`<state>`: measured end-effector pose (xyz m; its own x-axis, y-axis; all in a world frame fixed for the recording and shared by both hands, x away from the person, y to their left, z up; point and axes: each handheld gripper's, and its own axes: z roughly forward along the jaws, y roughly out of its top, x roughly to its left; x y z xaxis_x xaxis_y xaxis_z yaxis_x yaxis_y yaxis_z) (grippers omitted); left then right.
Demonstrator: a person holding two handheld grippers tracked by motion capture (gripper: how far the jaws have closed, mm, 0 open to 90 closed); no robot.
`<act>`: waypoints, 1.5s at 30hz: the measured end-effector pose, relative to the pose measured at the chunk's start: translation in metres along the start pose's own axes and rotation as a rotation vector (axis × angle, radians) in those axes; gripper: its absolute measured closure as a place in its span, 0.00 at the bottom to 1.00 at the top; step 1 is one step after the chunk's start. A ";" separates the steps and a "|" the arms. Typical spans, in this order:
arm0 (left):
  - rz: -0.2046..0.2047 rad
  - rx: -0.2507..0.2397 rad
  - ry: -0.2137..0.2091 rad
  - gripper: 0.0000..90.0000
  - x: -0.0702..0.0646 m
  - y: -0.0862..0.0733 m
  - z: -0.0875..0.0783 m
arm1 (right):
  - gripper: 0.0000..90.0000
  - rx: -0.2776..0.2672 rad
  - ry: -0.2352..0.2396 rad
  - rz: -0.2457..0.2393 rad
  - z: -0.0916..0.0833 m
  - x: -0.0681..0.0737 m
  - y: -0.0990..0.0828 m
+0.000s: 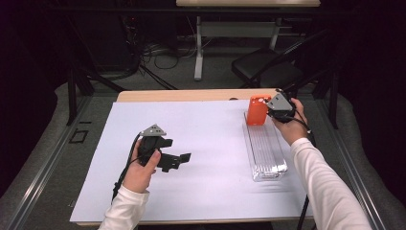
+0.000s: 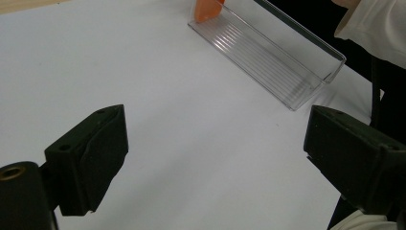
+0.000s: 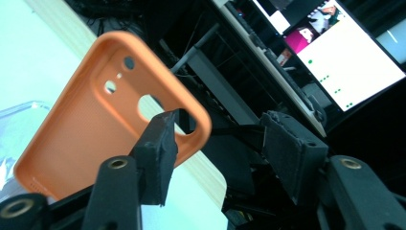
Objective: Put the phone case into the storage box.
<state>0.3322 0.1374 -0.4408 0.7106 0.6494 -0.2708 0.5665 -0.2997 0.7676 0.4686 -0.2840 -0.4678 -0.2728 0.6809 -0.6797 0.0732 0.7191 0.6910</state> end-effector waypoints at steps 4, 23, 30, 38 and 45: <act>-0.007 0.001 -0.005 0.09 0.003 0.001 0.000 | 0.40 -0.009 0.011 0.048 -0.005 -0.002 0.004; -0.038 -0.040 -0.013 0.09 0.011 0.001 -0.008 | 0.25 0.051 0.067 0.238 -0.029 0.000 0.023; -0.039 -0.045 -0.008 0.09 0.011 0.001 -0.011 | 0.16 0.067 0.094 0.341 -0.039 -0.005 0.030; -0.029 -0.061 0.000 0.09 0.009 0.002 -0.012 | 0.00 0.053 0.251 0.469 -0.047 -0.001 0.041; -0.027 -0.069 0.003 0.09 0.009 0.002 -0.012 | 0.00 0.030 0.373 0.559 -0.053 0.005 0.046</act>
<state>0.3353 0.1511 -0.4346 0.6940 0.6587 -0.2907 0.5553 -0.2327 0.7984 0.4196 -0.2548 -0.4259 -0.4986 0.8624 -0.0875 0.3246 0.2793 0.9037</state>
